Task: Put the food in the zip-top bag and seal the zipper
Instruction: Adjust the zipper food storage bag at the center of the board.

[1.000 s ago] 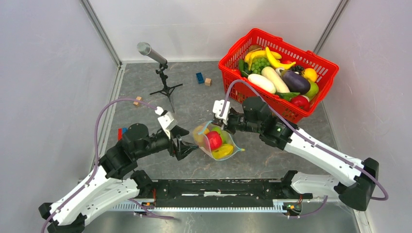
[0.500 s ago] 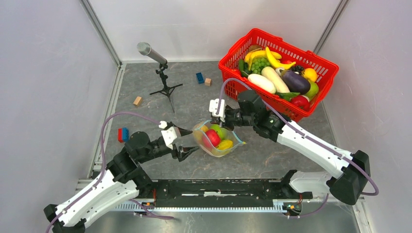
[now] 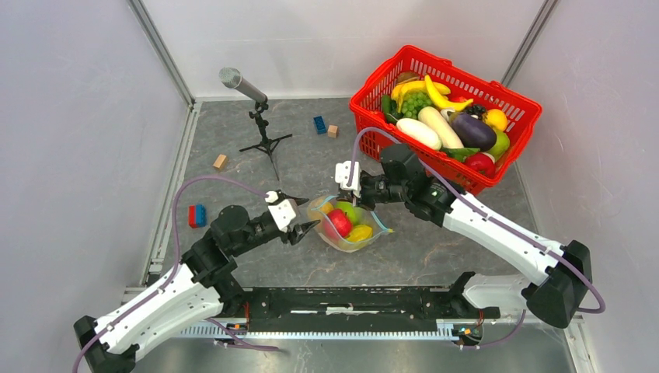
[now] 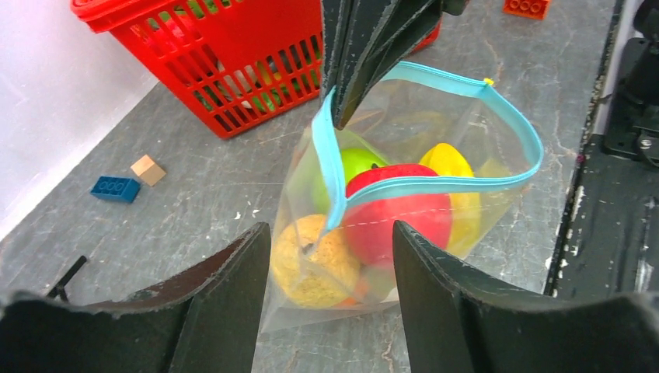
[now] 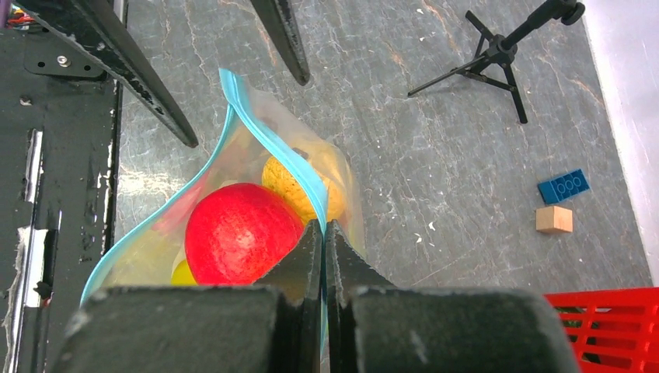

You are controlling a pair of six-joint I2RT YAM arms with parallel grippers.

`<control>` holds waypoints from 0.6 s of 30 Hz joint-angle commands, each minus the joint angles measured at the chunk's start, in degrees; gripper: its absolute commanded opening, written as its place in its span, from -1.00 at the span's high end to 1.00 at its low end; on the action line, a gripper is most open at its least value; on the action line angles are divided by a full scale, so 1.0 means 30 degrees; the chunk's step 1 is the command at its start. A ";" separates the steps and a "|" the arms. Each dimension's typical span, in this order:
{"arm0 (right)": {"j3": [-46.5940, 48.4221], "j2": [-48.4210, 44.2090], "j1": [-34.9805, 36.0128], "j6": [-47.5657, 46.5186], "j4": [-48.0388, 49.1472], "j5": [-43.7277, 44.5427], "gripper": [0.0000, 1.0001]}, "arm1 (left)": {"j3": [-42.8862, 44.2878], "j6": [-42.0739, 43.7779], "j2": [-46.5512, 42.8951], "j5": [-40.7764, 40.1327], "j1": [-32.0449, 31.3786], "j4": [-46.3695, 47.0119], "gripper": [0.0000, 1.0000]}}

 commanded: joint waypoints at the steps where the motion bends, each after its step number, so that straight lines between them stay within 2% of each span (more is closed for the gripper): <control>1: 0.0873 0.0232 -0.0035 -0.0310 0.0020 -0.0652 1.00 | -0.0392 0.1324 -0.0429 -0.1106 0.0038 0.1877 -0.38; 3: 0.0931 0.0362 -0.0038 -0.0252 0.0028 -0.0713 1.00 | -0.0513 0.1699 -0.0566 -0.1050 0.0037 0.1991 -0.40; 7: 0.1203 0.0556 -0.0038 -0.0244 -0.0090 -0.0961 1.00 | -0.0764 0.2603 -0.0200 0.1111 0.0037 0.2503 -0.42; 12: 0.1548 0.0689 -0.0036 -0.0280 -0.0304 -0.1020 1.00 | -0.0500 0.2893 0.1224 0.2376 0.0037 0.2266 -0.12; 18: 0.1556 0.0682 -0.0038 -0.0397 -0.0613 -0.0900 1.00 | -0.0893 0.3049 0.1462 0.2034 0.0037 0.2992 0.15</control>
